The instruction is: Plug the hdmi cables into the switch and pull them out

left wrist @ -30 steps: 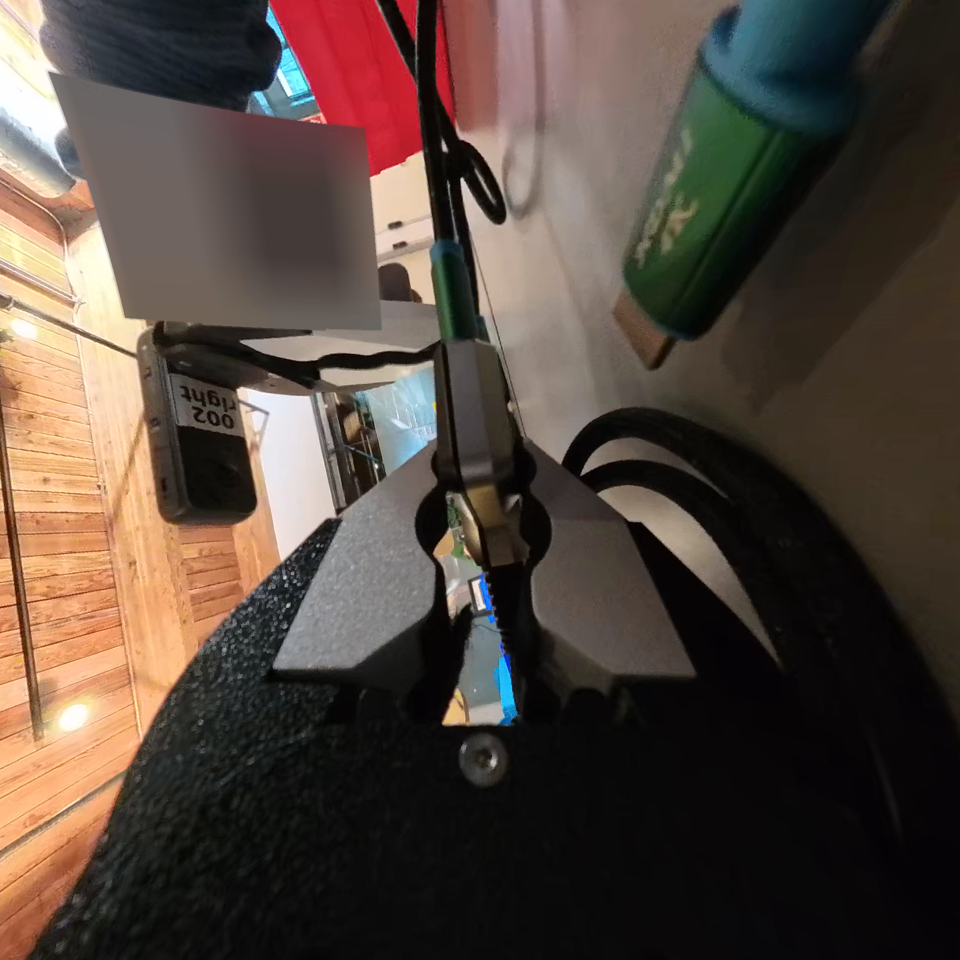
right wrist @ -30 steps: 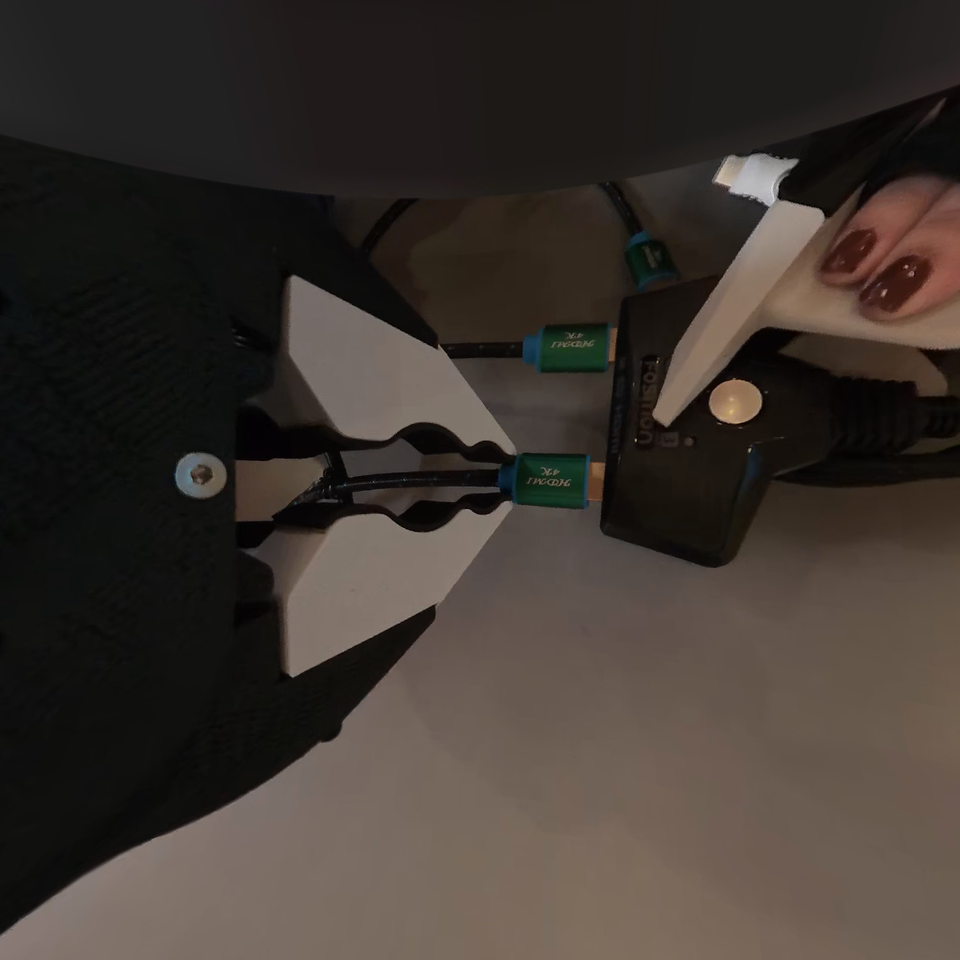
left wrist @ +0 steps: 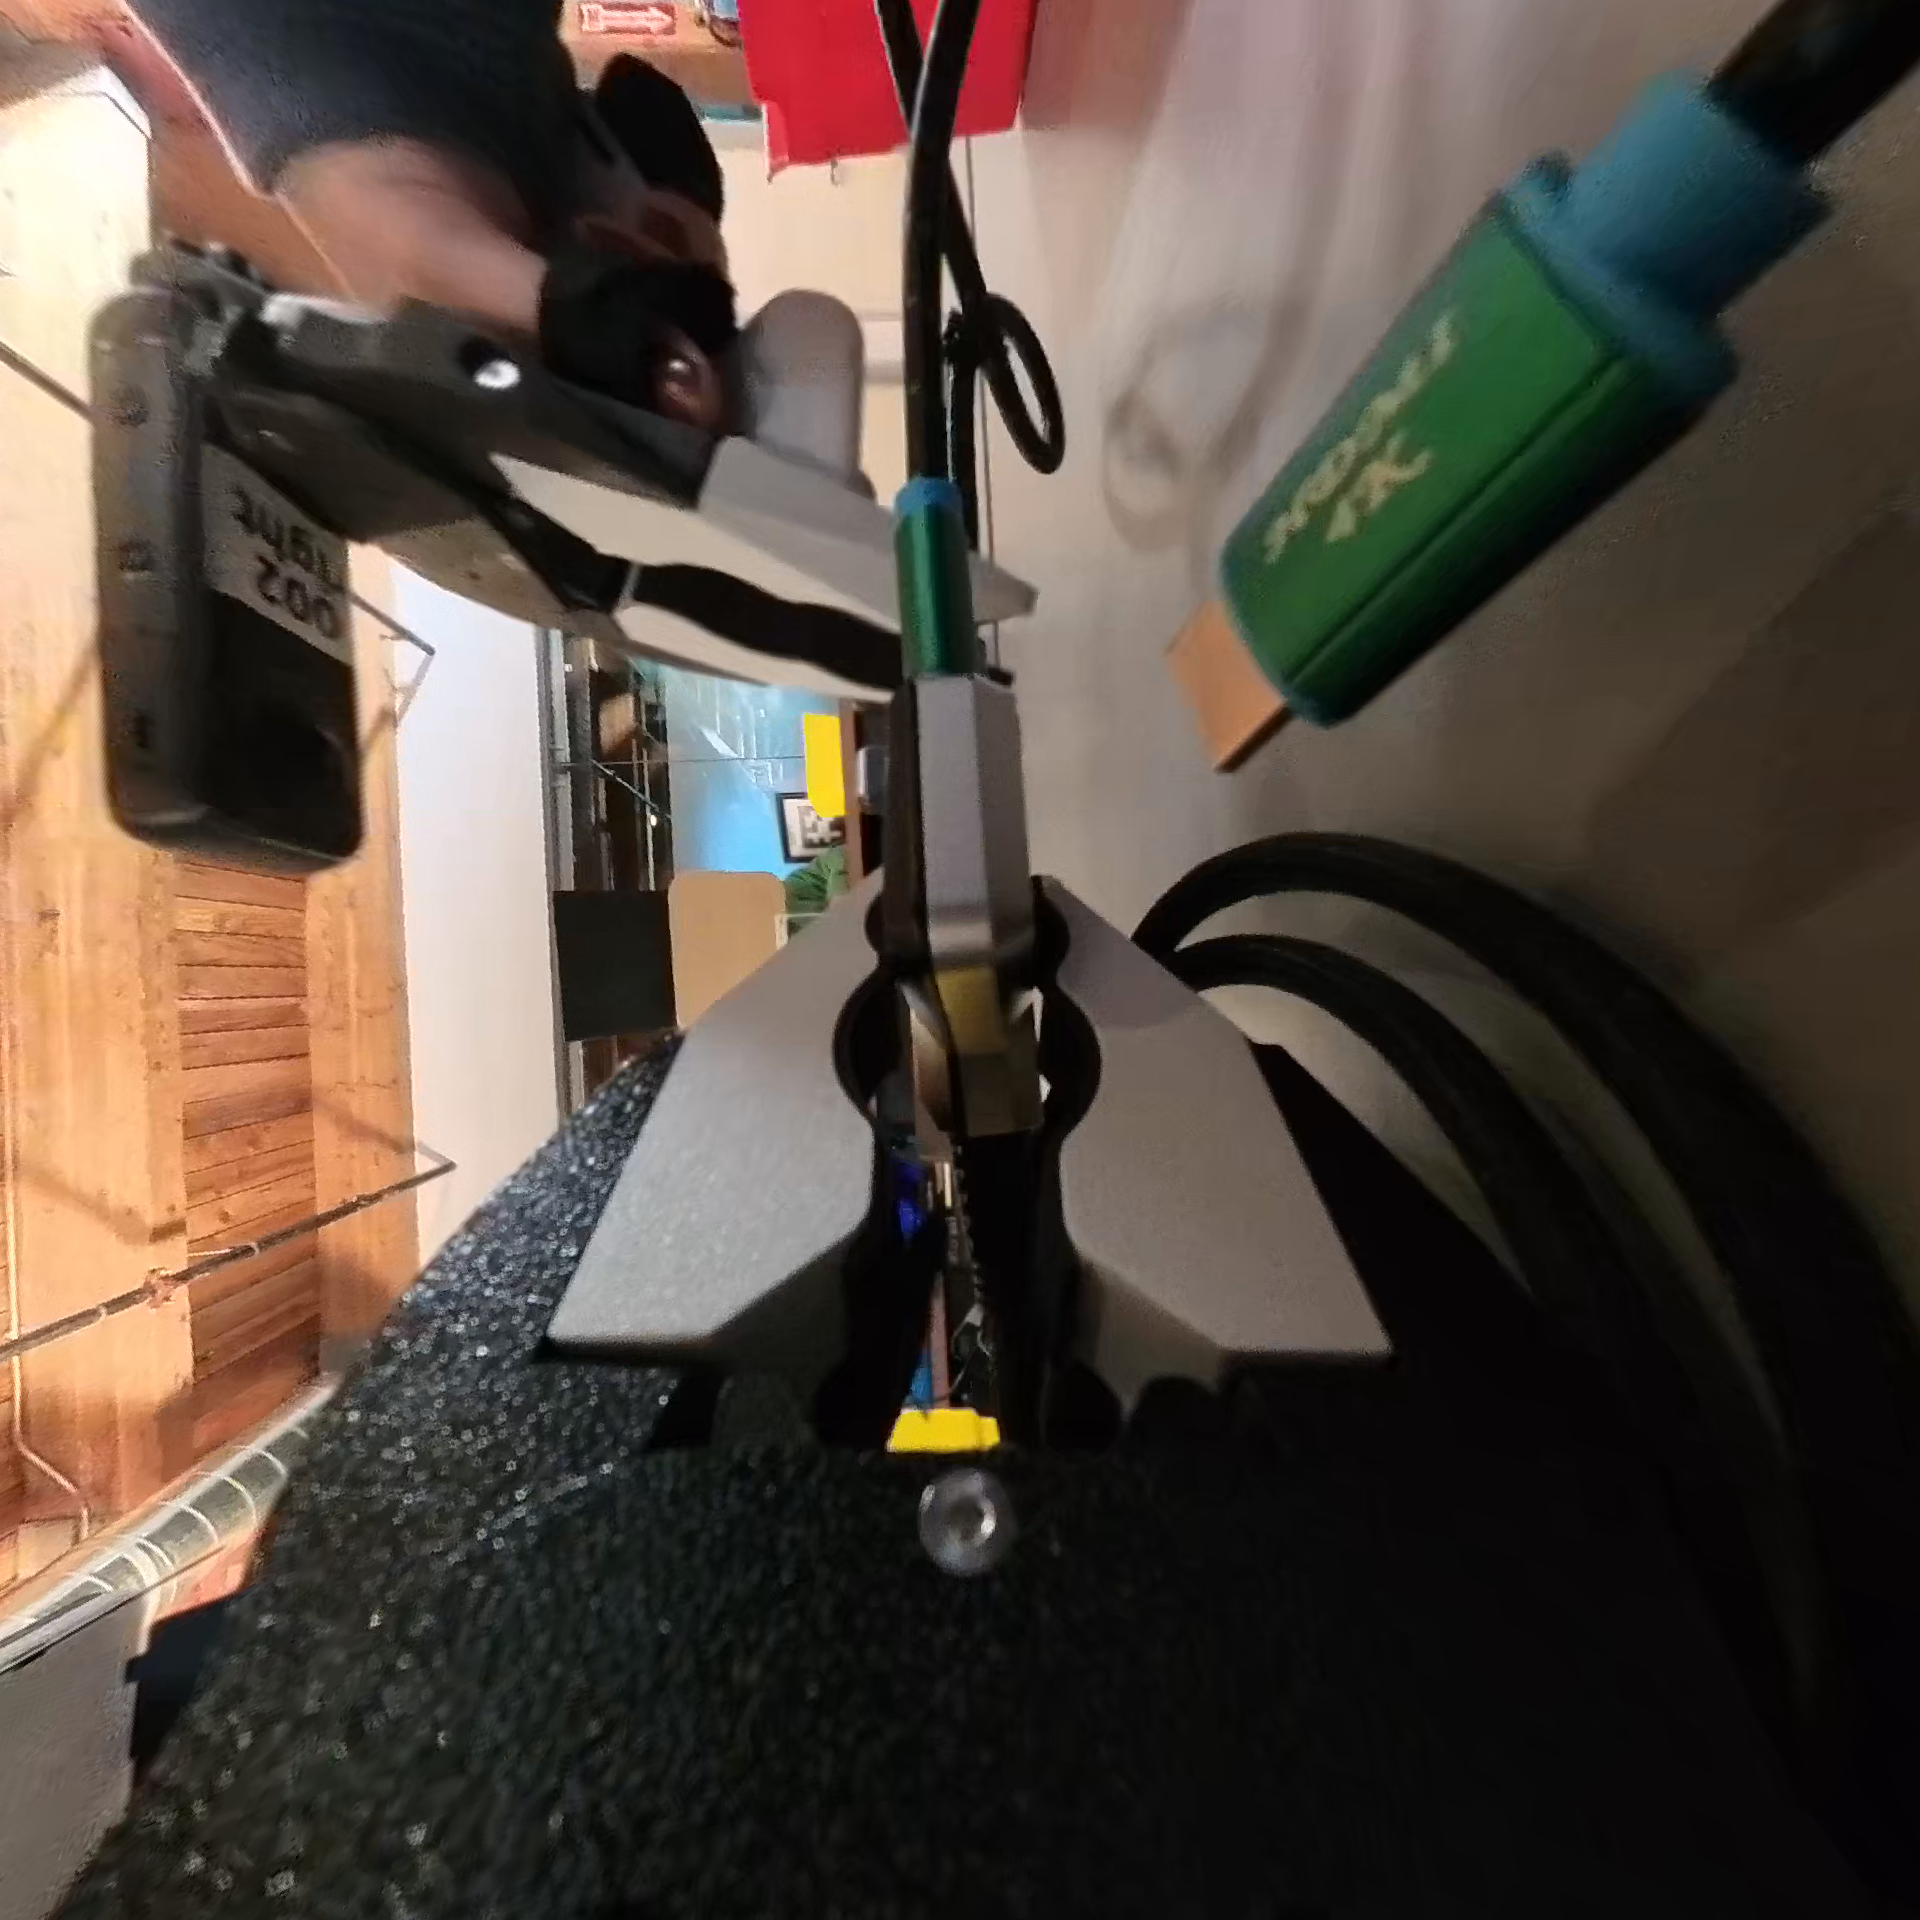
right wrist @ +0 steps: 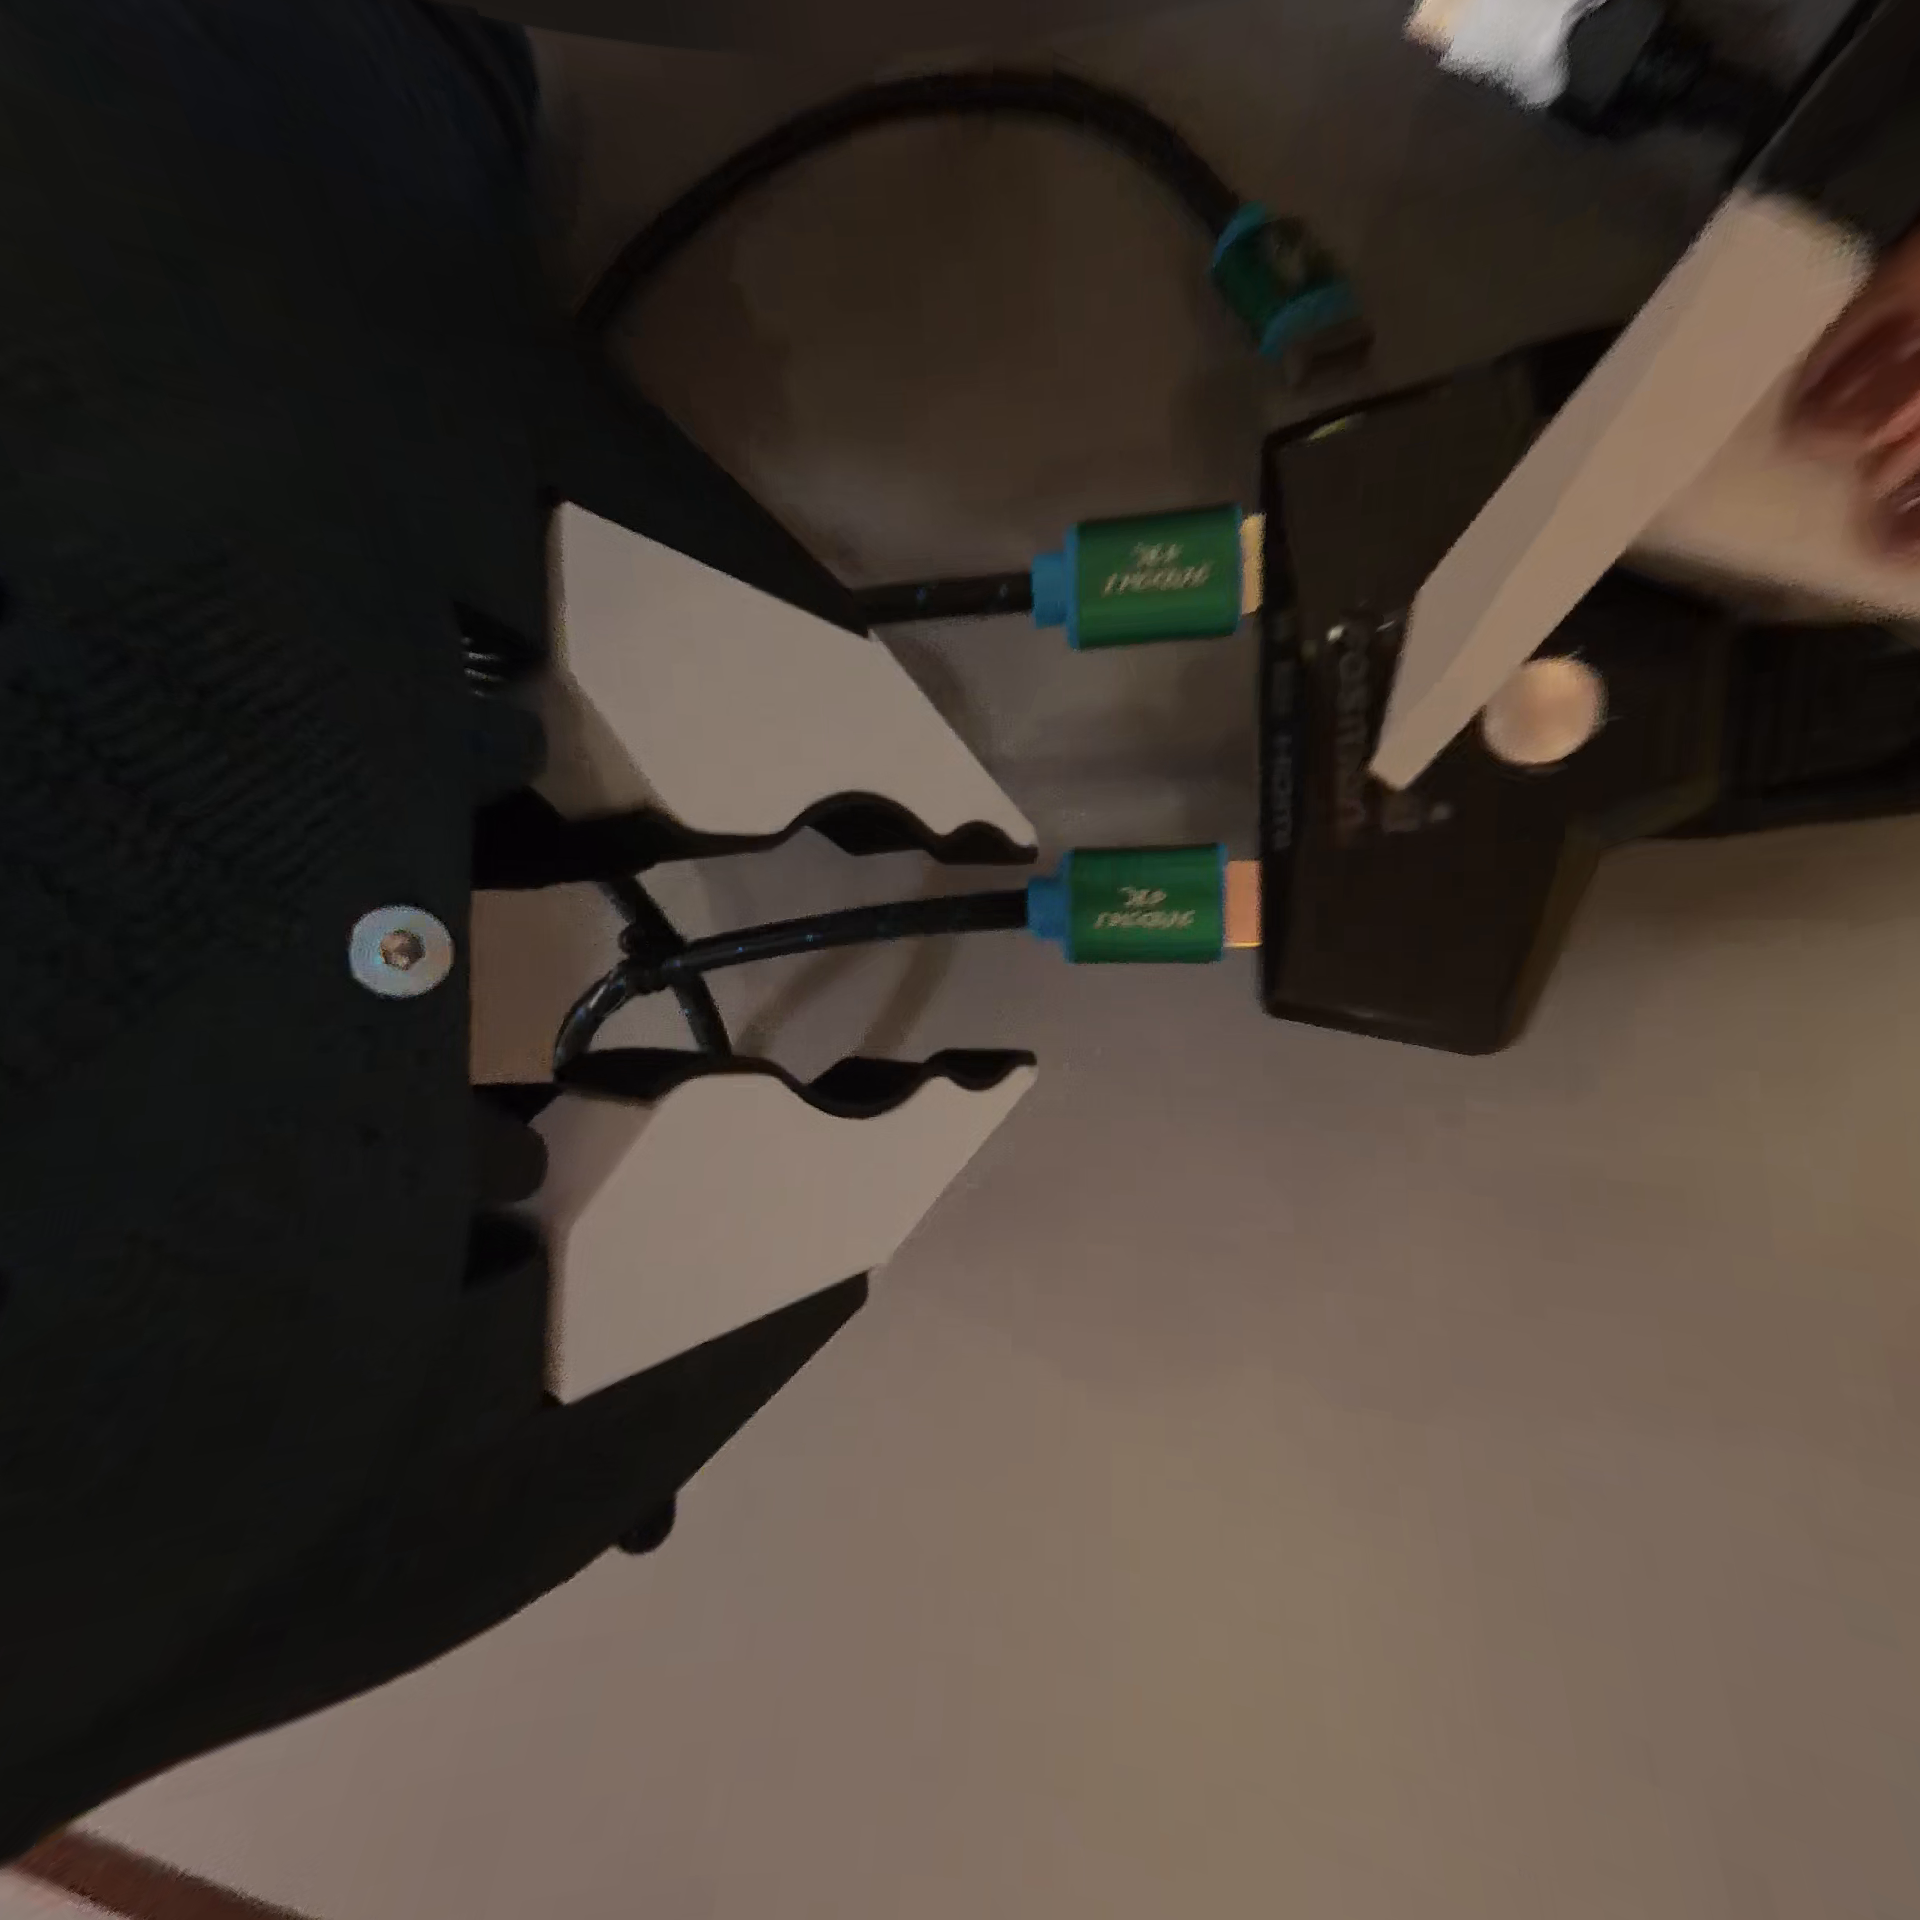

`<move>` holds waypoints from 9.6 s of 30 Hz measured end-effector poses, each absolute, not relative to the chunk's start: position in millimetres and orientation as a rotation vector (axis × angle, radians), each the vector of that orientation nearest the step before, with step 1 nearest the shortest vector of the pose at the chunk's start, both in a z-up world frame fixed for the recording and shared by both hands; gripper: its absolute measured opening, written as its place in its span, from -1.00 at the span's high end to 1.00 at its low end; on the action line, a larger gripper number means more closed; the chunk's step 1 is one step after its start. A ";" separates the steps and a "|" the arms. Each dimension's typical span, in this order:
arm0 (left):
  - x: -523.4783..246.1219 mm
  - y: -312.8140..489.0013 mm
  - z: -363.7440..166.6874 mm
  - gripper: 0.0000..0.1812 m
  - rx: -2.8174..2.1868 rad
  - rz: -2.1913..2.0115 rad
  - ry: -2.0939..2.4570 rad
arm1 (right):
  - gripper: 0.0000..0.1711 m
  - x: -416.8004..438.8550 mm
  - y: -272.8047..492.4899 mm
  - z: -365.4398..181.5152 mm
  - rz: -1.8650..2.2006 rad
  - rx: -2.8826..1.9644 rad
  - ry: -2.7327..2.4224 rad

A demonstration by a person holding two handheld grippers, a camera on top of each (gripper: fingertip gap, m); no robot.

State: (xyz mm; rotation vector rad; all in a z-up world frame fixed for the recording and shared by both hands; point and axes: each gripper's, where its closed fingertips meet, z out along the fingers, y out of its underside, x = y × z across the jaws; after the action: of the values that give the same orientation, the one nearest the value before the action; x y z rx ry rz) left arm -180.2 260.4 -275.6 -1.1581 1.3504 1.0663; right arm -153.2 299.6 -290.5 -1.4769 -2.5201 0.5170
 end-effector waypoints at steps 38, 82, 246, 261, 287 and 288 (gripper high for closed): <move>-195.5 268.5 -272.4 0.79 -1.301 1.034 1.224 | 0.48 -170.1 326.5 -266.7 0.198 -1.258 -2.358; -233.4 216.1 -142.0 0.13 -1.071 0.433 0.345 | 0.80 -184.9 340.7 -127.0 -0.220 -0.547 -1.752; -414.9 172.5 -306.8 0.41 -2.873 0.160 1.499 | 0.68 -146.6 334.1 -215.6 0.563 -0.923 -1.108; -434.5 199.4 -313.5 -0.17 -2.882 0.311 1.452 | 0.67 -152.2 328.7 -221.8 0.526 -0.897 -1.167; -413.0 180.0 -327.7 0.30 -2.851 0.024 1.299 | 0.68 -161.8 317.5 -235.4 0.446 -0.845 -1.281; -415.5 177.8 -327.4 0.30 -2.858 0.034 1.296 | 0.68 -161.9 317.4 -235.7 0.445 -0.844 -1.283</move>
State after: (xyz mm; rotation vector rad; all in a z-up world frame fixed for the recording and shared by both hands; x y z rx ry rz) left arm -415.5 177.8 -327.4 -2.8578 1.2958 0.0339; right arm -161.9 317.4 -235.7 -0.8437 -1.2827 0.4451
